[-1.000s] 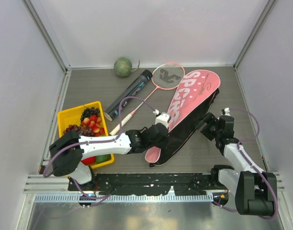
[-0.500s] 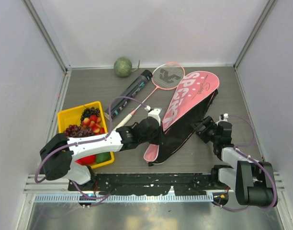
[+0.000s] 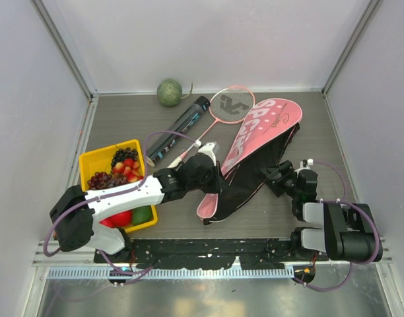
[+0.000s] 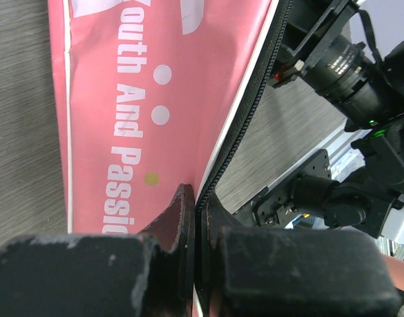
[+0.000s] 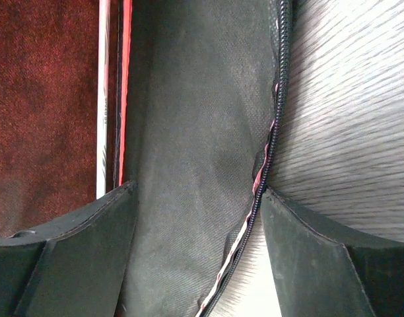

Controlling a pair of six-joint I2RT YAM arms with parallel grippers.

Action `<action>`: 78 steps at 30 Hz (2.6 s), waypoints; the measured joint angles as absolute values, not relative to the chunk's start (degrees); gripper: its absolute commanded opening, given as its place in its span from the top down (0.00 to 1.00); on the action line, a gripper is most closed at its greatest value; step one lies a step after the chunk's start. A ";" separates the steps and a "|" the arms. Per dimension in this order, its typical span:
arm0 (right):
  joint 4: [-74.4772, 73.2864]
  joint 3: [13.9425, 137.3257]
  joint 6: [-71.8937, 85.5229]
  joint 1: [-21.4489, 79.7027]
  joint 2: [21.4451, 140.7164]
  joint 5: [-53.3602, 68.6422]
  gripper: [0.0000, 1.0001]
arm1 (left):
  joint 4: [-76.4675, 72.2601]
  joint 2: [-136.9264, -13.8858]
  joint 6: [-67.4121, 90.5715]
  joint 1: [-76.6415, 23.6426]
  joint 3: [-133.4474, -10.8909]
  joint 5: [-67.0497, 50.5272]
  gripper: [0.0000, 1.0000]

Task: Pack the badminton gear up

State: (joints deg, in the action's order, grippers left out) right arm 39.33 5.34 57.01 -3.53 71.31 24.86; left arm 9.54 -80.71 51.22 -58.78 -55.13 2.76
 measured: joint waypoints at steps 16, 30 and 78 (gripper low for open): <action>50.13 5.74 60.73 -0.69 83.53 25.06 0.95 | 11.49 -80.64 52.60 -57.47 -58.04 0.23 1.00; 38.26 8.82 54.08 -0.23 64.73 22.04 0.94 | 14.46 -83.90 45.36 -57.14 -57.17 0.12 0.78; -13.69 39.44 34.89 7.40 51.40 8.12 0.94 | 5.93 -88.12 22.35 -66.83 -68.45 -6.44 0.44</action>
